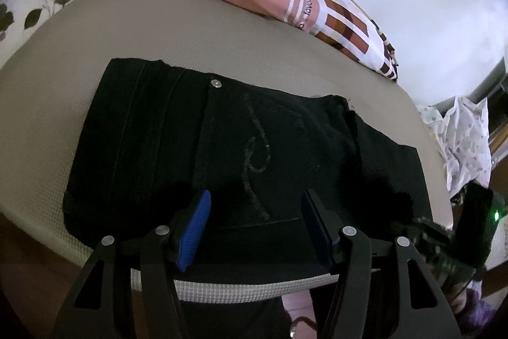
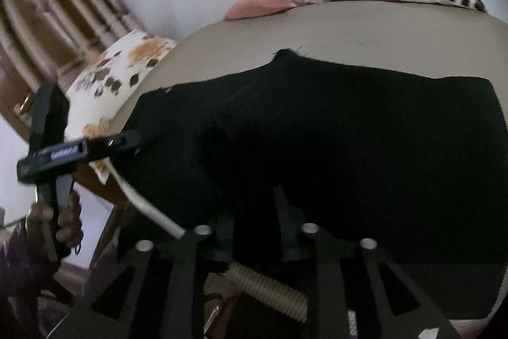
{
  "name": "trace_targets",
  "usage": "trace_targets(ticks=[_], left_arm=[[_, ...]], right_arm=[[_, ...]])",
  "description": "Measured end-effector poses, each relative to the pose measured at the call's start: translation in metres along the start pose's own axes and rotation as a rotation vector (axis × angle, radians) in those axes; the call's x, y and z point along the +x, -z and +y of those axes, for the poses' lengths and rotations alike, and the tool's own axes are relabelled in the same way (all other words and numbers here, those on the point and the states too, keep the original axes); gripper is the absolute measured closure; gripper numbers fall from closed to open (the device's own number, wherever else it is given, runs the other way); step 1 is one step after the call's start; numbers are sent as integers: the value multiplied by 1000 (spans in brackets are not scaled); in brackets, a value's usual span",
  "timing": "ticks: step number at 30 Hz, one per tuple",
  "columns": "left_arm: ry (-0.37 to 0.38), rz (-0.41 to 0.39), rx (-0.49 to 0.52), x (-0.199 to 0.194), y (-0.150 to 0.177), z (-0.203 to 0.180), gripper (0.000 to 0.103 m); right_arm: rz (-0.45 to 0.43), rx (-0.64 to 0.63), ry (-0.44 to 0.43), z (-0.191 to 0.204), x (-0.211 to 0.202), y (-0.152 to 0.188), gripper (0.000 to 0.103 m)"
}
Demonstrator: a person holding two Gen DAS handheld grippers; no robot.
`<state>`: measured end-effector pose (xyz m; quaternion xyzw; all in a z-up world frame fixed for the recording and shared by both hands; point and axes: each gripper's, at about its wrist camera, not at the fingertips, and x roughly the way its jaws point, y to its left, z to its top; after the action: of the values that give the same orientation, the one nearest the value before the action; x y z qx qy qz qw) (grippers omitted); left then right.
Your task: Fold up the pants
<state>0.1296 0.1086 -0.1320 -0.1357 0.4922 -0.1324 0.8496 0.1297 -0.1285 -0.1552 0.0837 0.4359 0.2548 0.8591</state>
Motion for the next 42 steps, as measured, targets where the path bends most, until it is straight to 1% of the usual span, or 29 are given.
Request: trace_targets(ticks=[2, 4, 5, 6, 7, 9, 11, 14, 15, 17, 19, 22, 23, 24, 26, 28, 29, 32, 33, 34, 36, 38, 39, 40, 42], left_arm=[[7, 3, -15, -1, 0, 3, 43], [13, -3, -32, -2, -2, 7, 43], [15, -5, -40, -3, -2, 8, 43], [19, -6, -49, -4, -3, 10, 43], [23, -7, -57, -4, -3, 11, 43], [31, -7, -66, -4, -4, 12, 43], [31, -2, -59, -3, -4, 11, 43], [22, 4, -33, -3, -3, 5, 43], [21, 4, -23, -4, -3, 3, 43], [10, 1, -6, -5, -3, -1, 43], [-3, -1, 4, -5, -4, -2, 43], [-3, -3, -9, -6, -5, 3, 43], [-4, -1, -22, -6, -6, 6, 43], [-5, 3, -30, -6, -7, 8, 43], [-17, 16, -44, -8, -10, 14, 43], [-44, 24, -61, -15, -17, 22, 43], [-49, 24, -74, -20, -19, 27, 43], [-46, -11, -142, -43, -23, 52, 43], [-48, -20, -162, -50, -22, 62, 43], [-49, -24, -178, -56, -22, 72, 43], [-54, -14, -208, -62, -19, 93, 43], [-24, 0, -236, -64, -13, 111, 43], [3, 14, -258, -63, -10, 120, 43], [36, 30, -277, -60, -7, 126, 43], [109, 86, -301, -47, -1, 134, 43]], right_arm=[[14, -15, -52, 4, -4, 5, 61], [12, 30, -186, -1, -15, 6, 57], [-3, 90, -273, -9, -24, 6, 56], [-24, 134, -313, -16, -30, 3, 56], [-48, 169, -327, -23, -37, 1, 56], [-99, 220, -297, -43, -50, -6, 55], [-127, 244, -233, -57, -57, -14, 55], [-121, 244, -192, -63, -50, -22, 57], [-113, 233, -182, -60, -44, -24, 58], [-81, 203, -173, -49, -28, -23, 63], [-46, 154, -142, -35, -14, -20, 66], [44, 69, -120, -13, 11, -3, 71], [79, 31, -90, -6, 21, 6, 70], [53, -7, -70, 0, 19, 10, 70], [64, -41, -50, 6, 19, 9, 71], [55, -41, -44, 6, 16, 10, 71], [33, -36, -47, 6, 12, 10, 71], [-66, -11, -62, 3, -5, 8, 72], [-79, 6, -66, -1, -7, 7, 72], [-74, 24, -72, -5, -7, 8, 72], [-37, 65, -73, -13, 5, 9, 72], [-23, 100, -81, -19, 9, 9, 71], [-26, 112, -85, -21, 10, 9, 71], [-27, 121, -87, -22, 9, 9, 68], [-26, 131, -91, -24, 9, 9, 67]])
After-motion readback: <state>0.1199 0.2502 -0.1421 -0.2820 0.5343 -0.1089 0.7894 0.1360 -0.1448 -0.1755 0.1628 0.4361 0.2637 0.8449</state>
